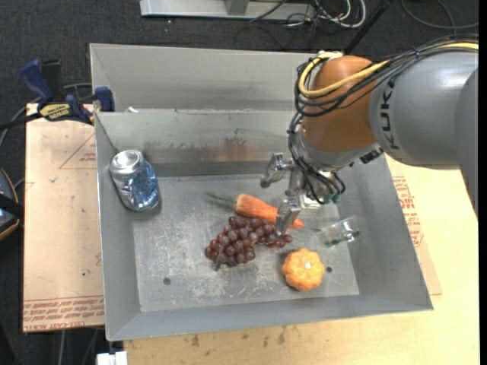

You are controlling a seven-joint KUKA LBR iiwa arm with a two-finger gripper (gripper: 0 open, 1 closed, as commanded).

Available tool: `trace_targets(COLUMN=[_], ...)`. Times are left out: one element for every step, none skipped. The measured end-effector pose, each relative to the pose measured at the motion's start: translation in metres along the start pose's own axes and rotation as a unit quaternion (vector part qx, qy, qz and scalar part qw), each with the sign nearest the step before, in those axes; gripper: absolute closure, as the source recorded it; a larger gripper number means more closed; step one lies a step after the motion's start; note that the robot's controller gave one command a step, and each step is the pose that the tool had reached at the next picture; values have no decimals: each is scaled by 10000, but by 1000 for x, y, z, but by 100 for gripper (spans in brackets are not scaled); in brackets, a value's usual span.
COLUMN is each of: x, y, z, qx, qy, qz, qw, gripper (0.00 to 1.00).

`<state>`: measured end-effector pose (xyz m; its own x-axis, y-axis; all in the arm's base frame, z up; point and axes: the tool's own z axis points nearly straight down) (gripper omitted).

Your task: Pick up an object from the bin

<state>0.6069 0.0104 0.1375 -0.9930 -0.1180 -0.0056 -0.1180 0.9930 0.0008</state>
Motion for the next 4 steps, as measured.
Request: trace_targets(x=[-5,-6,-6,-6], y=[-9,-9,-9,-9], z=[53,55,55,54], qx=[-3,3,3,3], qy=[13,-25,-25,-20], qz=[320,383,383,382], qw=[9995,9993,9993,9993], gripper=[0,100,100,100])
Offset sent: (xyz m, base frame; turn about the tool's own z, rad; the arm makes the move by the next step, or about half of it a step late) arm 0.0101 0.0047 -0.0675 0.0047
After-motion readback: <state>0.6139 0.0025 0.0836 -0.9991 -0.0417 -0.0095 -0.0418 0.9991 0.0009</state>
